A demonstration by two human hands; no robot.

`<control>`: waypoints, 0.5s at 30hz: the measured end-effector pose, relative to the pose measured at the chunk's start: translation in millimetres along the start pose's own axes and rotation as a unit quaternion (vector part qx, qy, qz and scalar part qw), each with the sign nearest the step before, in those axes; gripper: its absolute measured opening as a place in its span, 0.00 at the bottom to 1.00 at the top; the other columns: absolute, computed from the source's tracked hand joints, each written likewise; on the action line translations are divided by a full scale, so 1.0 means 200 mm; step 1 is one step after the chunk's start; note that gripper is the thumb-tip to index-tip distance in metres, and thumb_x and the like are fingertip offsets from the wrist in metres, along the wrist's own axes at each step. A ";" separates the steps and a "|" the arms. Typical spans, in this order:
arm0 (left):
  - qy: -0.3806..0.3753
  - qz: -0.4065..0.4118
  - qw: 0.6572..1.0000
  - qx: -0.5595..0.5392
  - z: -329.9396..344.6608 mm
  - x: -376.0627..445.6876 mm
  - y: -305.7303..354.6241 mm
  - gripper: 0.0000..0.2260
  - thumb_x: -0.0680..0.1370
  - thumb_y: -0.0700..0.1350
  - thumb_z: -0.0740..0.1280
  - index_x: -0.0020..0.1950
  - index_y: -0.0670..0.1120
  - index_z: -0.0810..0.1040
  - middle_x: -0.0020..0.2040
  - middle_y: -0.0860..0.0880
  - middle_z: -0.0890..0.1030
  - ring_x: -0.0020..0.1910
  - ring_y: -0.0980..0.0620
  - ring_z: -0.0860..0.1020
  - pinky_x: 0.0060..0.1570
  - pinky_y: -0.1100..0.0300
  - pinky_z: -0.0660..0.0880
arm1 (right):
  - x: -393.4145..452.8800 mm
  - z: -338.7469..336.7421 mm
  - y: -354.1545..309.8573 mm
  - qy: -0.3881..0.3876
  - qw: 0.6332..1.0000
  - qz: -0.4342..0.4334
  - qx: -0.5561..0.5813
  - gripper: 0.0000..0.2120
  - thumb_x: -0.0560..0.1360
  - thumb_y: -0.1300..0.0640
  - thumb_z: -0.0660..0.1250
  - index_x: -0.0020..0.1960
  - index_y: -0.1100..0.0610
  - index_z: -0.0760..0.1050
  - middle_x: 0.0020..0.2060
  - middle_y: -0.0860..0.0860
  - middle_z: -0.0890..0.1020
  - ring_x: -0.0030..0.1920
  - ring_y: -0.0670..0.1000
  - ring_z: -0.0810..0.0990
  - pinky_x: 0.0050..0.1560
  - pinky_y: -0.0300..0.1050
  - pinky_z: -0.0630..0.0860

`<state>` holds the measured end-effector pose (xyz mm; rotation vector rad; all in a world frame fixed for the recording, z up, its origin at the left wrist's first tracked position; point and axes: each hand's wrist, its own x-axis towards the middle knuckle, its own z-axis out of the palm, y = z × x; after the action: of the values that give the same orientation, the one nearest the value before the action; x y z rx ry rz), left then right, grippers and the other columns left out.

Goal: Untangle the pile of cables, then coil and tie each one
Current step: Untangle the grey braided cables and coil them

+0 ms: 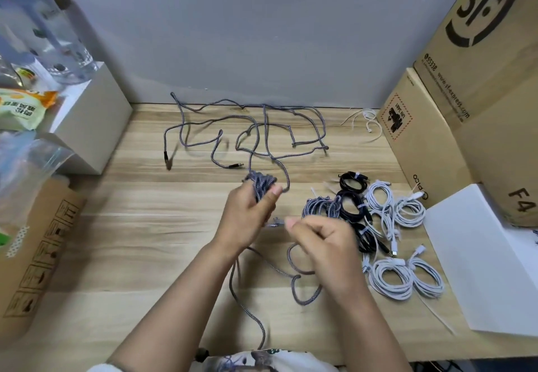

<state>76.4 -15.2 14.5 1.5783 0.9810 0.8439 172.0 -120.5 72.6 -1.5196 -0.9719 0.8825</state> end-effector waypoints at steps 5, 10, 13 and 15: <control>-0.238 -0.075 0.964 -0.096 -0.02 -0.07 0.12 0.23 0.75 0.55 0.60 0.42 0.33 0.71 0.25 0.55 0.68 0.24 0.56 0.65 0.28 0.62 0.63 | 0.08 -0.11 0.01 0.135 0.990 -0.012 0.033 0.24 0.70 0.52 0.69 0.23 0.54 0.59 0.22 0.46 0.58 0.27 0.47 0.56 0.29 0.42 0.54; -0.367 -0.083 0.920 -0.112 -0.07 -0.11 0.25 0.07 0.71 0.40 0.68 0.39 0.44 0.69 0.29 0.54 0.70 0.25 0.58 0.65 0.25 0.65 0.63 | 0.12 -0.13 0.05 0.160 0.986 -0.026 0.021 0.25 0.70 0.48 0.72 0.22 0.56 0.63 0.21 0.43 0.60 0.26 0.45 0.57 0.28 0.40 0.57; -0.429 -0.118 0.886 -0.134 -0.08 -0.11 0.25 0.08 0.73 0.39 0.66 0.34 0.44 0.71 0.24 0.54 0.66 0.21 0.57 0.62 0.32 0.61 0.68 | 0.13 -0.12 0.09 0.154 0.987 -0.034 -0.009 0.28 0.66 0.39 0.71 0.26 0.61 0.66 0.22 0.46 0.65 0.27 0.48 0.63 0.32 0.42 0.63; -0.460 -0.140 0.854 -0.199 -0.08 -0.11 0.25 0.14 0.76 0.41 0.64 0.30 0.50 0.71 0.21 0.56 0.63 0.19 0.58 0.60 0.37 0.59 0.71 | 0.13 -0.11 0.11 0.138 0.989 -0.040 -0.019 0.27 0.63 0.32 0.69 0.25 0.56 0.69 0.22 0.46 0.69 0.29 0.50 0.71 0.39 0.43 0.69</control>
<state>61.3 -34.9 64.9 1.2019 0.2794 0.0128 205.7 -107.3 53.7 -1.5740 -0.8446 0.5810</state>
